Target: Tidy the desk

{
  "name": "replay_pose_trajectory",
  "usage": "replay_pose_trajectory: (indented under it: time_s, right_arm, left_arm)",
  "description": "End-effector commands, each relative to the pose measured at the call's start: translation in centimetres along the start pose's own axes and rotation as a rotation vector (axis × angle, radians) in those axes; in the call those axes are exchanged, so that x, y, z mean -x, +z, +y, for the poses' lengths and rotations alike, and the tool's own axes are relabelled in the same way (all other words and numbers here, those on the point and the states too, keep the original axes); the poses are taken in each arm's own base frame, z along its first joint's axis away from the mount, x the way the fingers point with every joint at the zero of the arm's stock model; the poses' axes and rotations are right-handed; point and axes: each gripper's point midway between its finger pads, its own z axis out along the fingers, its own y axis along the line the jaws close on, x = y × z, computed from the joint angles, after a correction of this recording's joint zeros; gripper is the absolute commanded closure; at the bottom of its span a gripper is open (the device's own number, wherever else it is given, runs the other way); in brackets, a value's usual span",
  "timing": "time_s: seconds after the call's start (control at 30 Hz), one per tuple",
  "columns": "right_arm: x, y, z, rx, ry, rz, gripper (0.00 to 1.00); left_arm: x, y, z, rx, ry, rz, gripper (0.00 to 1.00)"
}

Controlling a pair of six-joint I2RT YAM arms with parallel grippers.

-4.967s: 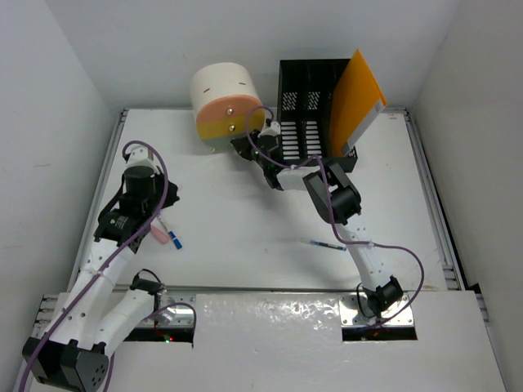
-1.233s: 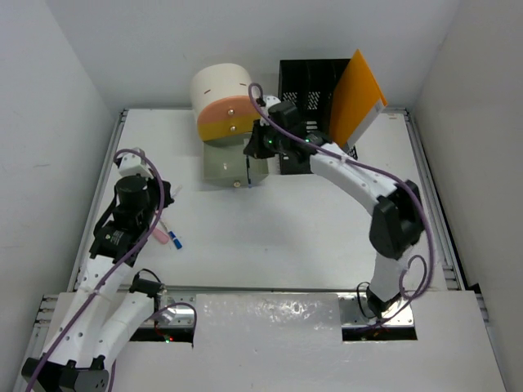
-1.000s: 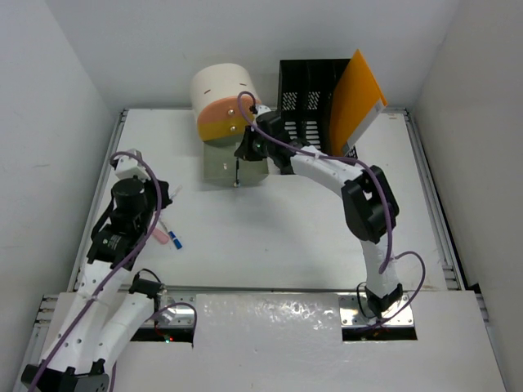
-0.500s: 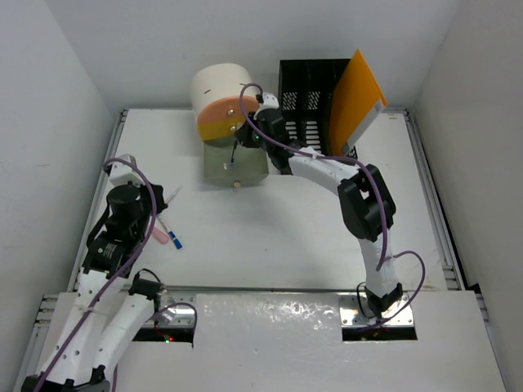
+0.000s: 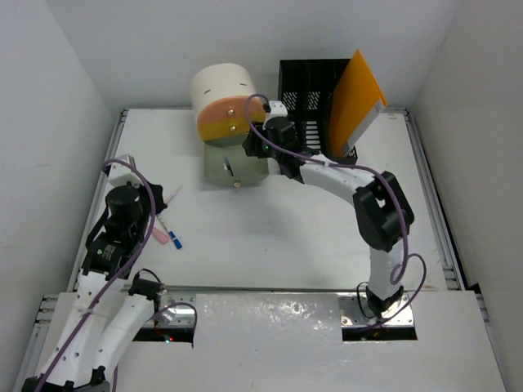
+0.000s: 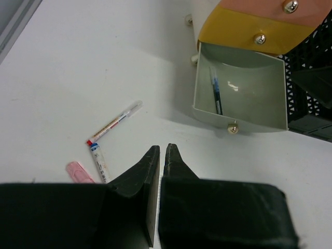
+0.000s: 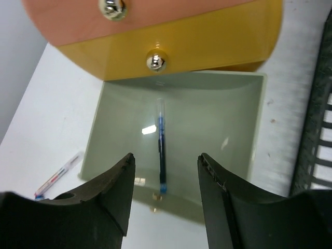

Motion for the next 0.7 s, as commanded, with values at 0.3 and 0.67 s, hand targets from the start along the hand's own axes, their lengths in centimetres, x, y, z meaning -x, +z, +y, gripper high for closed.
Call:
replay_pose_trajectory:
  time_s: [0.3,0.67]
  right_arm:
    - [-1.9,-7.4,0.8,-0.011,-0.035,0.093,0.50]
    - [-5.1,-7.5,-0.6,-0.105,0.142,0.149,0.49]
  left_arm:
    - [-1.5,2.8,0.9,0.106,0.035,0.075,0.97]
    - [0.0,5.9,-2.0,0.035,0.081,0.112,0.93]
